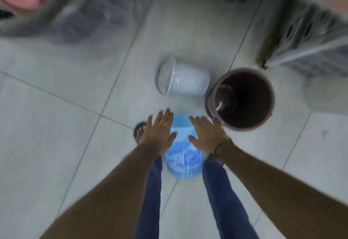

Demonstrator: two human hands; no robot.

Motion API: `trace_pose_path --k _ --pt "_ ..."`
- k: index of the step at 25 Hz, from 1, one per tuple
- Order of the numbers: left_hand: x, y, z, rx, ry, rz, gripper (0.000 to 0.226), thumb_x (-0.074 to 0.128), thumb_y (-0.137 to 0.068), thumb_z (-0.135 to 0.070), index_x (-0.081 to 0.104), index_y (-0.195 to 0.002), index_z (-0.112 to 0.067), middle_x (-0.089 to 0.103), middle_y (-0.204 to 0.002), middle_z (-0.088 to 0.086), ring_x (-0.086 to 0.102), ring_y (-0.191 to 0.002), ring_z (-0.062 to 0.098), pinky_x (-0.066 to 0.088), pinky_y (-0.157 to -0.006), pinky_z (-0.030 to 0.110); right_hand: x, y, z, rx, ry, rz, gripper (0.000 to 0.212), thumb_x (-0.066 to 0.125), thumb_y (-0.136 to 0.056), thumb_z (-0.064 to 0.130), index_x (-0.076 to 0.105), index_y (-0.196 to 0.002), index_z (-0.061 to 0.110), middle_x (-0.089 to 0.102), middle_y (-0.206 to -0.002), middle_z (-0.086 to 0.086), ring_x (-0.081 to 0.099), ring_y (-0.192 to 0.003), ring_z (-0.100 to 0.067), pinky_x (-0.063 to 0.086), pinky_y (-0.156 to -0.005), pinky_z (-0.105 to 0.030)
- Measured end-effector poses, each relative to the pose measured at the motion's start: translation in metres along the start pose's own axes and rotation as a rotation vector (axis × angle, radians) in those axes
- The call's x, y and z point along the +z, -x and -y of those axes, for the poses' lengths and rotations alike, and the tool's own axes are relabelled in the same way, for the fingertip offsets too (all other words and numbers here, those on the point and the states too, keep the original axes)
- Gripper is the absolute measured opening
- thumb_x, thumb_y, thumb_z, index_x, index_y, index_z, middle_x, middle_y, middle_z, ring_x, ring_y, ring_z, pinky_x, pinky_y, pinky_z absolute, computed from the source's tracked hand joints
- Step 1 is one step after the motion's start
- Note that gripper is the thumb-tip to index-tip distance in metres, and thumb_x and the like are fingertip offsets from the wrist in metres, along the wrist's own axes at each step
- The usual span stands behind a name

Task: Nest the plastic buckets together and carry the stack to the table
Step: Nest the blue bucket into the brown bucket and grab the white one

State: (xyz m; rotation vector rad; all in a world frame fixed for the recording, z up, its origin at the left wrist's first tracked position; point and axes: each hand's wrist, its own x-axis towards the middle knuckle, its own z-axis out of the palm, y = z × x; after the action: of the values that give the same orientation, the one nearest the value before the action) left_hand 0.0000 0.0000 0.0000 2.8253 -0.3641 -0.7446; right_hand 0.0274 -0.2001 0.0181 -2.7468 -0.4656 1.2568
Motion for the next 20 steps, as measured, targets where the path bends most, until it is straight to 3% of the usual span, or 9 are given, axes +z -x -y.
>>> trace_pose_path --k 2,4,7,10,14,17,20 --pt "0.056 -0.027 0.005 0.083 -0.033 0.219 0.066 0.044 -0.097 -0.034 0.021 -0.153 -0.006 0.024 -0.161 0.013 0.026 -0.145 0.03 0.021 -0.115 0.054 0.047 -0.043 -0.003 -0.039 0.065 0.142 0.072 0.04 -0.094 0.048 0.014 -0.153 0.016 0.025 -0.158 -0.009 0.021 -0.145 -0.026 0.017 -0.117 -0.049" --pt "0.085 -0.044 0.013 0.075 -0.038 0.298 0.053 0.05 -0.095 -0.02 0.036 -0.145 -0.007 0.045 -0.146 0.014 0.042 -0.134 0.031 0.027 -0.111 0.049 0.069 -0.07 -0.005 -0.055 0.036 0.156 0.06 0.045 -0.094 0.041 0.033 -0.145 0.012 0.043 -0.146 -0.013 0.037 -0.136 -0.03 0.03 -0.11 -0.048" --pt "0.086 -0.032 0.006 0.105 -0.067 0.285 0.026 0.053 -0.088 -0.01 0.056 -0.114 -0.012 0.061 -0.111 0.008 0.058 -0.104 0.029 0.04 -0.092 0.042 0.065 -0.065 -0.002 -0.053 -0.075 0.166 0.034 0.05 -0.092 0.031 0.057 -0.12 0.014 0.062 -0.119 -0.014 0.055 -0.111 -0.034 0.046 -0.089 -0.043" --pt "0.05 0.007 -0.007 0.138 -0.058 0.241 0.016 0.061 -0.078 -0.014 0.063 -0.094 -0.017 0.064 -0.091 0.004 0.061 -0.086 0.026 0.044 -0.071 0.037 0.035 -0.022 0.006 -0.084 -0.104 0.241 0.029 0.055 -0.088 0.028 0.065 -0.113 0.019 0.063 -0.114 -0.013 0.056 -0.111 -0.033 0.045 -0.087 -0.04" --pt "0.049 0.055 -0.041 0.188 -0.025 0.275 0.021 0.063 -0.075 -0.015 0.062 -0.096 -0.015 0.062 -0.093 0.005 0.058 -0.088 0.026 0.044 -0.072 0.04 0.033 0.028 0.014 -0.263 0.169 0.253 0.017 0.063 -0.082 0.03 0.07 -0.096 0.024 0.068 -0.095 -0.004 0.062 -0.096 -0.027 0.041 -0.064 -0.033" --pt "0.086 0.063 -0.06 0.121 -0.033 0.324 0.023 0.067 -0.075 -0.014 0.063 -0.098 -0.014 0.06 -0.091 0.003 0.057 -0.086 0.024 0.046 -0.074 0.039 0.057 0.031 0.009 -0.241 0.375 0.246 0.025 0.088 -0.044 0.035 0.068 -0.06 0.032 0.06 -0.058 0.005 0.06 -0.061 -0.014 0.022 -0.05 -0.026" --pt "0.134 0.068 -0.081 0.11 -0.014 0.33 0.024 0.07 -0.071 -0.011 0.064 -0.094 -0.014 0.06 -0.086 0.003 0.057 -0.081 0.023 0.046 -0.07 0.038 0.126 0.024 -0.013 -0.342 0.411 0.204 0.022 0.084 -0.05 0.018 0.067 -0.064 0.023 0.06 -0.062 0.001 0.059 -0.065 -0.023 0.04 -0.056 -0.032"
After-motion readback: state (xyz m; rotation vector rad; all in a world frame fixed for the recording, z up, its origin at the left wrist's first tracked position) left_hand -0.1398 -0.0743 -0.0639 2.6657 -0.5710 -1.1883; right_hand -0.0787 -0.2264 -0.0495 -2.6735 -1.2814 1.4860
